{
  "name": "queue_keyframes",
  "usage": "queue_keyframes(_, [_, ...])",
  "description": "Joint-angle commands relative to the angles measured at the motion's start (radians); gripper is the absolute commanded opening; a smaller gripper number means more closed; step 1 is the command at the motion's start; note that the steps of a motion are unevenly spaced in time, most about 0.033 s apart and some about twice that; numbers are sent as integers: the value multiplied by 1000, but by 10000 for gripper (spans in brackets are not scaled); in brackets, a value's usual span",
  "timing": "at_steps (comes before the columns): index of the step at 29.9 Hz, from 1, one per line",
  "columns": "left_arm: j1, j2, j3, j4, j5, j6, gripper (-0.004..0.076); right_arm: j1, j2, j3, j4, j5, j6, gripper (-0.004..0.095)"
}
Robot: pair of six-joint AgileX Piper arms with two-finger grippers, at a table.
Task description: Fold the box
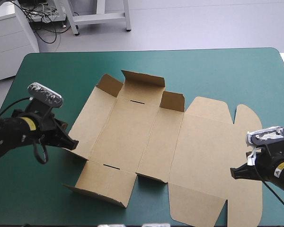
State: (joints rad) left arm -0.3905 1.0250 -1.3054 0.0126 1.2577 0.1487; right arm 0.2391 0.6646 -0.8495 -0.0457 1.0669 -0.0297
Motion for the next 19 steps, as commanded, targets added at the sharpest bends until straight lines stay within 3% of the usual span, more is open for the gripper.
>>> queue_keyframes(1, [-1, 87, -83, 32, 12, 2, 51, -5, -1, -24, 0, -50, -3, -22])
queue_keyframes(6, [-1, 217, -148, 36, -15, 7, 349, -5, -1, -24, 8, -46, -3, -22])
queue_keyframes(9, [-1, 295, -192, 36, -14, 7, 487, -5, -1, -24, 8, -46, -3, -22])
queue_keyframes(19, [79, 446, -287, -69, -10, 69, 499, -5, -1, -24, 22, -49, -3, -23])
